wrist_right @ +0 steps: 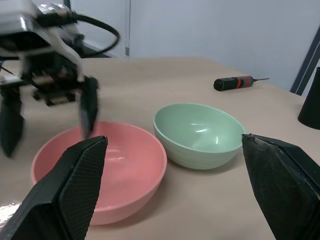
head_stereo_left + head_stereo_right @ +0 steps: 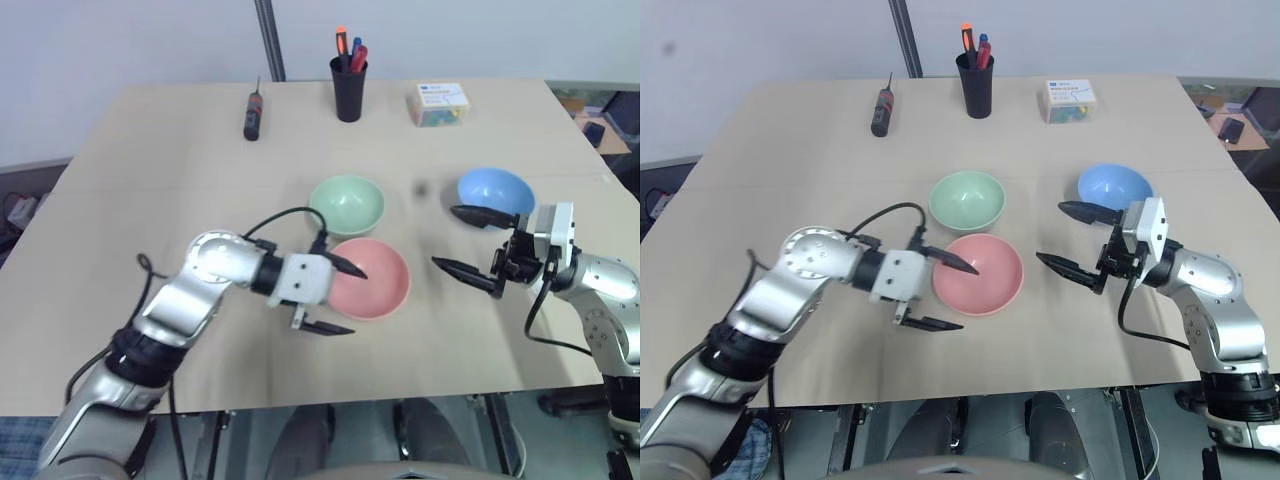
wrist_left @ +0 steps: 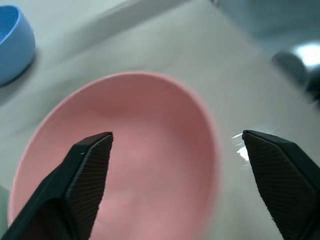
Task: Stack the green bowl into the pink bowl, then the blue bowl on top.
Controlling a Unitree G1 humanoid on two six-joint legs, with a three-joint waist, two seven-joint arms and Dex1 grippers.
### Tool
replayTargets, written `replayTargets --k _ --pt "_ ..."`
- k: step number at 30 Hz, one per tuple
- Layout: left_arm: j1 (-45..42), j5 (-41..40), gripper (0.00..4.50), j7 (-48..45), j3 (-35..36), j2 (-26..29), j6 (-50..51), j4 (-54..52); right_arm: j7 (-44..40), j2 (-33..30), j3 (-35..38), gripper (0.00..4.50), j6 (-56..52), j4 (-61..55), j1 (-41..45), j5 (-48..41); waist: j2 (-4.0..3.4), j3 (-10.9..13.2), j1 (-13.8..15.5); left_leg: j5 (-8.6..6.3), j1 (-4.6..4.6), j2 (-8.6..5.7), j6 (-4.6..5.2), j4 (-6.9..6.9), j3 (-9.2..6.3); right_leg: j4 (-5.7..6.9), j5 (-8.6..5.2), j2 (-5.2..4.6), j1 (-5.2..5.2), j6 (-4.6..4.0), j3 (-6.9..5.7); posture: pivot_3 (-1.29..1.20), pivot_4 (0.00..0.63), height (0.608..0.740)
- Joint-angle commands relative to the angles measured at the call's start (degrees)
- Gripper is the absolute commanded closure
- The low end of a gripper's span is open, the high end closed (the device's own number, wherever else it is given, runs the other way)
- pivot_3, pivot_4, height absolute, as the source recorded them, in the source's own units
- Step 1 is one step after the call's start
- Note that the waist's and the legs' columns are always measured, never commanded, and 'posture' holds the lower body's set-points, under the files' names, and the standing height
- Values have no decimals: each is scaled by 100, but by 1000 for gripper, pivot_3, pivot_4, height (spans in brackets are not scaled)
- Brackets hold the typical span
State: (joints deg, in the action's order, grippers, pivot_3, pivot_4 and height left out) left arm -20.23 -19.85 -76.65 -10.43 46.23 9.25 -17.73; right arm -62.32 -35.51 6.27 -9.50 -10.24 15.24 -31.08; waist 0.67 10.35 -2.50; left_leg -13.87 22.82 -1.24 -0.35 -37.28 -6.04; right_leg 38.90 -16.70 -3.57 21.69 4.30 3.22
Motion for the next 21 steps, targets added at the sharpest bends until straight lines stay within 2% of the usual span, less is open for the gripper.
replayTargets --k 1,5,8,12,17,21 --pt "697 -800 84 329 1040 207 486 -540 -107 -118 -67 0 28 91 335 90 -1 1 -7 0 -2 7 0 0 1 1 0 -1 -1 0 1 0 150 740" --pt "1372 -1458 84 1228 1975 45 1309 -774 -8 -309 -553 0 164 600 750 926 0 0 34 0 -5 13 0 -1 1 2 0 -2 -1 0 0 0 150 740" --pt "2053 -2173 84 1957 2955 -380 1575 -1147 148 3 -889 0 663 1233 1351 1434 0 1 21 0 -5 14 0 -2 1 3 0 -5 -1 0 0 0 150 740" --pt "2607 -2760 84 2694 3862 -813 1636 -1617 83 270 -1383 0 1318 1921 2034 2087 -2 3 -10 0 -5 25 -2 3 9 2 1 -2 6 -1 8 0 150 740" --pt "3309 -3357 84 3325 4494 -1068 1777 -2108 286 619 -1848 0 2510 3078 2955 2918 -1 2 30 0 -5 20 -3 6 10 -3 1 -6 3 -2 7 0 150 740" --pt "3932 -3359 84 3493 4644 -1312 1585 -2508 601 831 -2236 0 3754 4311 3737 3688 -1 2 11 0 -7 13 -3 6 19 -6 2 -11 4 -2 15 0 150 740"
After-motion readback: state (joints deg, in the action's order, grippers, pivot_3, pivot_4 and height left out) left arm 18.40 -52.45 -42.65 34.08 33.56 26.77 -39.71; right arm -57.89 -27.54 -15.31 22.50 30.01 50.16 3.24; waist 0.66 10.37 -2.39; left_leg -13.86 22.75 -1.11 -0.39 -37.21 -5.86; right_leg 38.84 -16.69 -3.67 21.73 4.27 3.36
